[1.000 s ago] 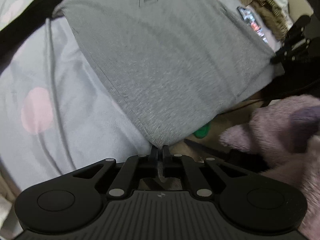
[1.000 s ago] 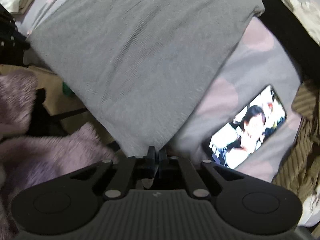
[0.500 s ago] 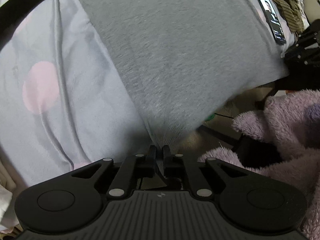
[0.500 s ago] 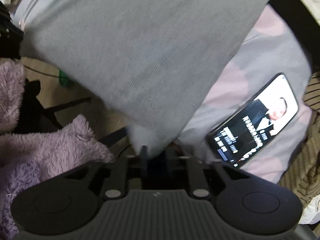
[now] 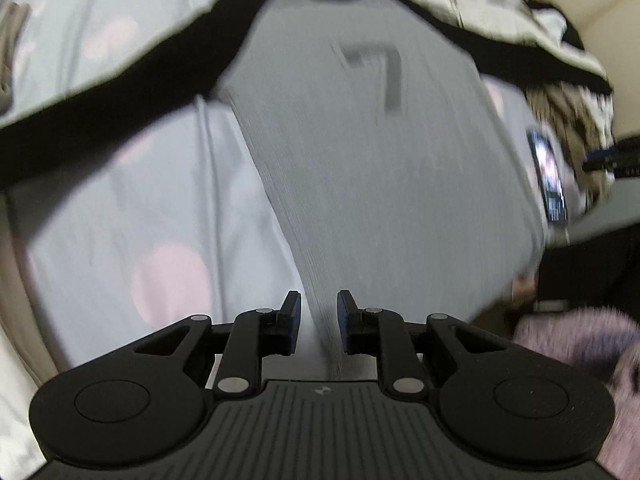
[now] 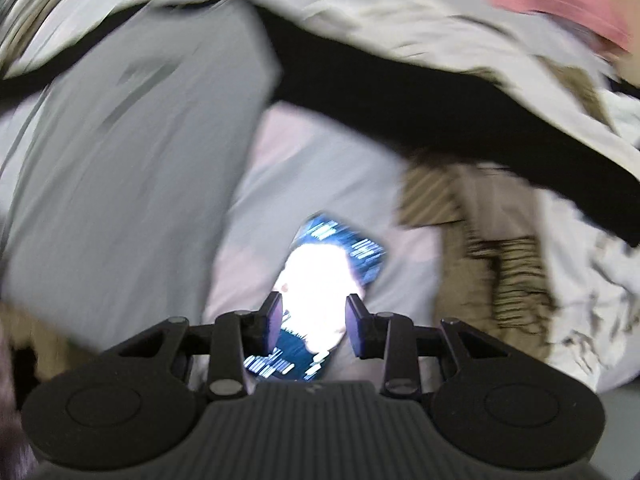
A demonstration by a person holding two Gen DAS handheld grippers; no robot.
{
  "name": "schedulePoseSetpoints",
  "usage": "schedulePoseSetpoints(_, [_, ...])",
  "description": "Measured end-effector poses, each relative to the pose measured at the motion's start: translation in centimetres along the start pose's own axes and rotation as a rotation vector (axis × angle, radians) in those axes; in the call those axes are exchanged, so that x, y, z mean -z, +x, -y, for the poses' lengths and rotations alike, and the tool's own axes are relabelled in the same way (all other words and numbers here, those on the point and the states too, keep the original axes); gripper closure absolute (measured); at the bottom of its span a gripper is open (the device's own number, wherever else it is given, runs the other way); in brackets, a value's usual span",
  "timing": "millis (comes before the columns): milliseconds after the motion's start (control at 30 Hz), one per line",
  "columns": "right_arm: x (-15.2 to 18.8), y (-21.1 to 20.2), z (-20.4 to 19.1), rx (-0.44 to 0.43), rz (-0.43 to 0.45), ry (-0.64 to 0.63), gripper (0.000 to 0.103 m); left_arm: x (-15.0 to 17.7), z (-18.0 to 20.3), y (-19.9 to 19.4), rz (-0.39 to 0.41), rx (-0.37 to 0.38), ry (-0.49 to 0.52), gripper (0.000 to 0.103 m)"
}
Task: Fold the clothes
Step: 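Grasp the black sleeve near the clothes pile with the right gripper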
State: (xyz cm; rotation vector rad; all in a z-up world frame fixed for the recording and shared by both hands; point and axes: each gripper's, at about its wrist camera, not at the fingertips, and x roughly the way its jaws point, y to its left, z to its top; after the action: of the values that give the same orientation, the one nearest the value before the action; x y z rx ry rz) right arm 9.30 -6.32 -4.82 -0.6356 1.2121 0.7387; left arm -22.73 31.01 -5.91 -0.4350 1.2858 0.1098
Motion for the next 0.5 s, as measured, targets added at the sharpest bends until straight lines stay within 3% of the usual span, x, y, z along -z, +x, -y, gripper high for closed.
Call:
schedulePoseSetpoints(267, [-0.3, -1.2, 7.0, 0.089, 0.111, 0.264, 0.062, -3.9, -1.0, 0.1, 0.156, -0.001, -0.093, 0.084])
schedulePoseSetpoints(500, [0.4, -2.7, 12.2, 0.104, 0.197, 0.450, 0.061, -5.2, -2.2, 1.7, 0.168, -0.054, -0.128, 0.084])
